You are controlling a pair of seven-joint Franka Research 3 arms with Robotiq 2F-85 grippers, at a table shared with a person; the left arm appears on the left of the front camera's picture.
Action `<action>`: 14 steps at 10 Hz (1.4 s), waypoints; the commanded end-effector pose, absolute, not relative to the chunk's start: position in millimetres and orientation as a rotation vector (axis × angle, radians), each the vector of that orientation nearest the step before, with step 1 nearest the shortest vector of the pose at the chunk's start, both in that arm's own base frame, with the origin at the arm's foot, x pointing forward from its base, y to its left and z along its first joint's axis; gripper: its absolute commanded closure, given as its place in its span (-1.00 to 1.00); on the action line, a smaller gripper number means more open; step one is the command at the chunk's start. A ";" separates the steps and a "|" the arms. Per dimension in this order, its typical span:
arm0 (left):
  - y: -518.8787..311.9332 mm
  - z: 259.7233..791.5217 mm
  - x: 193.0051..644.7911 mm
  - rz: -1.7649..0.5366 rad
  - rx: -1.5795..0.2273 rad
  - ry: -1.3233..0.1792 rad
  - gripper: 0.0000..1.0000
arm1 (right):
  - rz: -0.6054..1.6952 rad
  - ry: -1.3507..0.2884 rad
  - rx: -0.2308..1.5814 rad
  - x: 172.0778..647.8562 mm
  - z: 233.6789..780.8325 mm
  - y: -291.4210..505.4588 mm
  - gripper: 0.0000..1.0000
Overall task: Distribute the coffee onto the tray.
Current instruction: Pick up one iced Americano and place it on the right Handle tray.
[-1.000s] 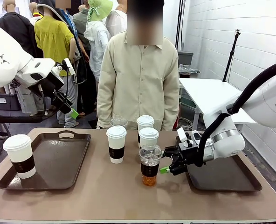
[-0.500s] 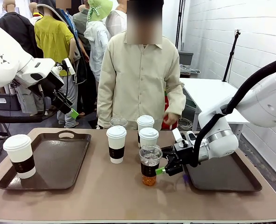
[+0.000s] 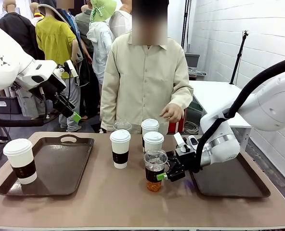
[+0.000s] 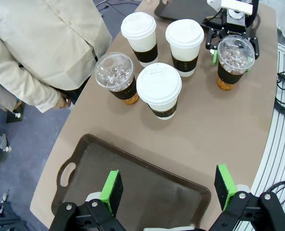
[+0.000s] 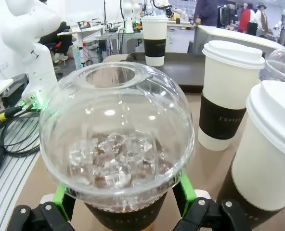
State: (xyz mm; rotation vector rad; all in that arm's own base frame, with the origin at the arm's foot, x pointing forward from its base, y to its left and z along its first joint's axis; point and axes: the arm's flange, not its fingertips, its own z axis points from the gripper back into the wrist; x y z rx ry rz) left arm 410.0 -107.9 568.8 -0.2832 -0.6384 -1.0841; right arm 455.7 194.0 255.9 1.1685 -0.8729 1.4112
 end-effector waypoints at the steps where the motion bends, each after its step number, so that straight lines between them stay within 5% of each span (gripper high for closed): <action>1: -106.6 568.4 410.4 -1.084 -0.292 -0.639 -1.00 | 1.412 -0.836 1.207 462.6 252.8 202.3 -1.00; 3: -106.6 568.4 410.4 -1.084 -0.292 -0.639 -1.00 | 1.410 -0.822 1.208 461.5 253.6 202.8 -0.90; 4: -106.6 568.4 410.4 -1.084 -0.292 -0.639 -1.00 | 1.418 -0.827 1.217 461.9 252.3 202.3 -0.54; 14: -106.6 568.4 410.4 -1.084 -0.292 -0.639 -1.00 | 1.412 -0.820 1.251 460.8 252.8 202.9 -0.54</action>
